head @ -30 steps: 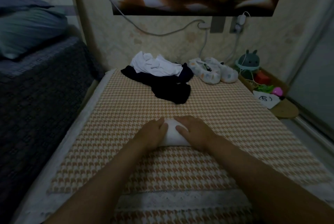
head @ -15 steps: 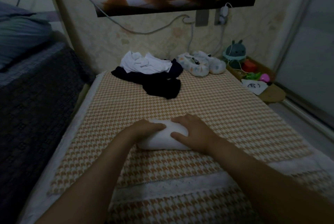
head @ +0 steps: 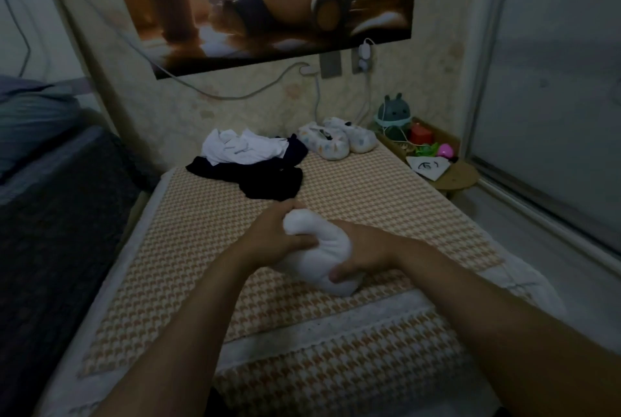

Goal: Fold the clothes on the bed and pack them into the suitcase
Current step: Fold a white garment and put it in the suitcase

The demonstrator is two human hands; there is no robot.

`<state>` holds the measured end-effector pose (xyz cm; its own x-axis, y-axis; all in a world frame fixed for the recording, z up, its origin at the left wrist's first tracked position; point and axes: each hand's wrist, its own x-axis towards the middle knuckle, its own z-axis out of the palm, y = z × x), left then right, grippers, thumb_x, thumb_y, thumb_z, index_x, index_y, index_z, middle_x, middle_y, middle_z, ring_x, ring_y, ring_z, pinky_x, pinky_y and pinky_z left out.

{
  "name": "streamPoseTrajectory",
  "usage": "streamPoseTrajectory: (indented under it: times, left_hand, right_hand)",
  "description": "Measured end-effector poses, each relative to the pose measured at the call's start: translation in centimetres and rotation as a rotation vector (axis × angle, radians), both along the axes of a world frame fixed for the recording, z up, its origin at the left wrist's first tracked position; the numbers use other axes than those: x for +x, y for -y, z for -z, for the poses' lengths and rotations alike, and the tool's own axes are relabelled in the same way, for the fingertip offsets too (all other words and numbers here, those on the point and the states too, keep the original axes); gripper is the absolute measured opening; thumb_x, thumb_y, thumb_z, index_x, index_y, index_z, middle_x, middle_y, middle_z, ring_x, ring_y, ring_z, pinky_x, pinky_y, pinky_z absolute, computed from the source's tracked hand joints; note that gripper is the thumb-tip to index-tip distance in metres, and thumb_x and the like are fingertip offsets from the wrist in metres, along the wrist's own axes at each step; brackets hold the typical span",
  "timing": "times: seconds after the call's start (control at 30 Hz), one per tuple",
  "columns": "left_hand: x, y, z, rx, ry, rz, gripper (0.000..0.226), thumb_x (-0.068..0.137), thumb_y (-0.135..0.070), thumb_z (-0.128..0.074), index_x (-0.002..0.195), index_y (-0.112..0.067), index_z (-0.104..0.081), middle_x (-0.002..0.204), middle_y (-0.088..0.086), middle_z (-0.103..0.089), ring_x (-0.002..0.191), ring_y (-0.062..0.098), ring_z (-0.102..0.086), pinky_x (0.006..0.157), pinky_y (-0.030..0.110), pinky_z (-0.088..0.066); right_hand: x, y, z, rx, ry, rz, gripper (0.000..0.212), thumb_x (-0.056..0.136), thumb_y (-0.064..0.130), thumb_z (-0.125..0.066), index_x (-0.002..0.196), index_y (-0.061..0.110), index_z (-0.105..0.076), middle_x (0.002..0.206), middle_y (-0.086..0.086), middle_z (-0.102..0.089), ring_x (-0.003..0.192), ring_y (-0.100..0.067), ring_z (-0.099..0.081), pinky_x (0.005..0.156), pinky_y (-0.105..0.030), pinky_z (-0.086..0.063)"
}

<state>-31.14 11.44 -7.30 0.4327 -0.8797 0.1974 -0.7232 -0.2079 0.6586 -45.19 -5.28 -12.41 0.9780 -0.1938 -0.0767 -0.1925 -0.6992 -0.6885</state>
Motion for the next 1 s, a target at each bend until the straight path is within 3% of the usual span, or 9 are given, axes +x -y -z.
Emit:
streamPoseTrajectory:
  times: [0.13, 0.2, 0.3, 0.43, 0.57, 0.7, 0.8, 0.9, 1.0]
  left_hand:
    - [-3.5, 2.4, -0.9, -0.202, 0.120, 0.219, 0.052, 0.071, -0.042, -0.073, 0.109, -0.009, -0.060, 0.108, 0.002, -0.060, 0.096, 0.005, -0.056, 0.084, 0.018, -0.044]
    - [-4.4, 4.1, -0.6, -0.227, 0.121, 0.228, 0.033, 0.075, -0.028, -0.071, 0.103, -0.014, -0.060, 0.104, 0.000, -0.063, 0.094, 0.009, -0.059, 0.079, 0.025, -0.048]
    - [-4.8, 7.0, 0.4, -0.214, 0.223, 0.188, 0.025, 0.069, -0.021, -0.062, 0.093, -0.015, -0.054, 0.094, -0.002, -0.056, 0.082, 0.000, -0.051, 0.067, 0.020, -0.044]
    - [-5.3, 11.1, 3.0, -0.115, 0.295, 0.170, 0.039, 0.072, -0.040, -0.060, 0.099, -0.013, -0.052, 0.094, 0.002, -0.054, 0.084, 0.008, -0.051, 0.068, 0.022, -0.036]
    - [-6.0, 12.1, 5.2, 0.250, 0.645, 0.094, 0.082, 0.076, -0.060, -0.063, 0.145, -0.030, -0.031, 0.119, 0.002, -0.058, 0.108, 0.025, -0.053, 0.097, 0.039, -0.031]
    - [-6.2, 12.1, 6.1, 0.161, 0.877, 0.160, 0.049, 0.076, -0.066, -0.055, 0.103, -0.029, -0.069, 0.104, 0.004, -0.053, 0.105, 0.028, -0.046, 0.099, 0.039, -0.023]
    - [-5.8, 12.3, 7.1, 0.093, 0.795, 0.292, 0.062, 0.066, -0.066, -0.054, 0.108, -0.022, -0.066, 0.131, 0.009, -0.046, 0.126, 0.032, -0.038, 0.111, 0.048, -0.018]
    - [-5.8, 12.0, 7.6, 0.042, 0.547, 0.363, 0.053, 0.065, -0.056, -0.056, 0.099, -0.016, -0.055, 0.106, 0.007, -0.057, 0.098, 0.027, -0.055, 0.089, 0.039, -0.045]
    - [-5.8, 11.1, 8.0, 0.033, 0.553, 0.330, 0.072, 0.072, -0.055, -0.056, 0.129, -0.014, -0.044, 0.117, 0.004, -0.058, 0.104, 0.027, -0.056, 0.087, 0.035, -0.040]
  right_hand:
    - [-3.0, 2.6, -1.4, -0.062, -0.042, 0.109, 0.065, 0.069, 0.043, -0.084, 0.126, 0.029, -0.057, 0.121, 0.007, -0.061, 0.110, -0.013, -0.058, 0.094, -0.030, -0.047]
    - [-3.8, 3.9, -2.2, -0.327, -0.033, 0.237, 0.050, 0.070, 0.050, -0.078, 0.112, 0.028, -0.064, 0.104, 0.005, -0.064, 0.096, -0.015, -0.061, 0.082, -0.027, -0.047]
    - [-4.2, 6.5, -1.5, -0.799, 0.230, 0.462, 0.043, 0.070, 0.058, -0.056, 0.097, 0.025, -0.061, 0.091, 0.000, -0.061, 0.086, -0.025, -0.058, 0.078, -0.037, -0.047]
    - [-5.9, 7.8, 0.8, -1.001, 0.370, 0.513, 0.045, 0.062, 0.036, -0.067, 0.102, 0.021, -0.051, 0.088, -0.006, -0.053, 0.081, -0.028, -0.049, 0.074, -0.041, -0.039]
    - [-6.8, 7.0, 3.0, -0.988, 0.310, 0.358, 0.052, 0.058, 0.045, -0.064, 0.102, 0.019, -0.054, 0.094, -0.006, -0.052, 0.089, -0.027, -0.047, 0.091, -0.047, -0.035]
    - [-7.0, 6.5, 3.2, -0.982, 0.362, 0.225, 0.042, 0.064, 0.047, -0.059, 0.092, 0.015, -0.057, 0.101, -0.010, -0.052, 0.099, -0.030, -0.047, 0.105, -0.053, -0.032]
    - [-7.2, 6.4, 4.3, -0.837, 0.378, 0.200, 0.057, 0.073, 0.047, -0.059, 0.114, 0.006, -0.057, 0.117, -0.018, -0.058, 0.107, -0.035, -0.056, 0.095, -0.049, -0.047]
    - [-7.6, 5.9, 4.9, -0.710, 0.348, 0.240, 0.066, 0.078, 0.046, -0.057, 0.129, 0.005, -0.045, 0.117, -0.018, -0.063, 0.101, -0.035, -0.063, 0.082, -0.046, -0.055]
    - [-8.2, 4.6, 4.9, -0.586, 0.237, 0.336, 0.089, 0.075, 0.056, -0.053, 0.144, 0.007, -0.025, 0.137, -0.019, -0.052, 0.120, -0.032, -0.054, 0.098, -0.049, -0.047]
